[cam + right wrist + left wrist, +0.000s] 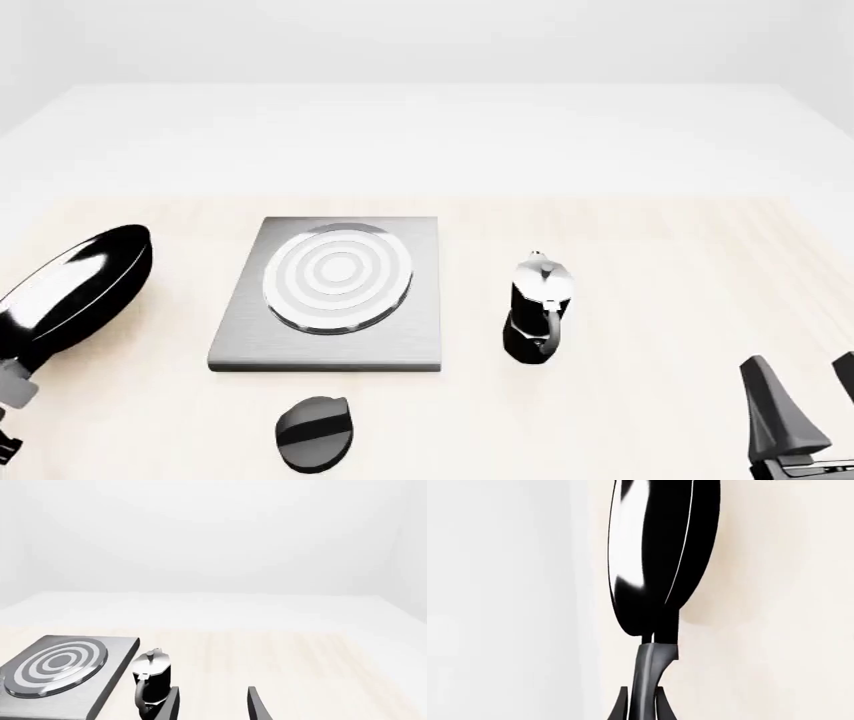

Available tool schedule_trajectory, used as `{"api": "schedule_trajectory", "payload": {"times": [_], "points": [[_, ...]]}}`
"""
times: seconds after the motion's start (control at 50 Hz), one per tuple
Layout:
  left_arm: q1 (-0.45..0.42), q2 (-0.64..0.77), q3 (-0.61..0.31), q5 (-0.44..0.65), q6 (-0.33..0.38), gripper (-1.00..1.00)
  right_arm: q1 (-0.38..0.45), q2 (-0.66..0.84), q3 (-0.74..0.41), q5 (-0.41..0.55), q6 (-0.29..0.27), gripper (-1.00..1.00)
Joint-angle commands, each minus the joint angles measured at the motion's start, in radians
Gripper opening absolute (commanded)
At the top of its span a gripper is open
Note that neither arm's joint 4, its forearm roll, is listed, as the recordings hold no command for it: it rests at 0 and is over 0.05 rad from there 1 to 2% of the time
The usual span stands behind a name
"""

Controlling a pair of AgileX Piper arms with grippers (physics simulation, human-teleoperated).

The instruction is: Turn on the stove and put the frying pan on it.

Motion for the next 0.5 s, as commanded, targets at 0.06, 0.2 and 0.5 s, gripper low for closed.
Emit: {"api": "schedule_trajectory", "payload": {"times": [0.06,0.2,0.5], "points": [[-0.007,-0.118,-0.027,0.068,0.021,-1.0,0.006,0.0,-0.011,0.004,0.003,1.0],[-0.012,-0.15,-0.033,0.089,0.027,-1.0,0.008,0.0,-0.014,0.004,0.004,1.0],[-0.025,-0.26,-0.057,0.167,0.036,-1.0,0.012,0.0,-0.028,0.01,0.008,1.0]]}}
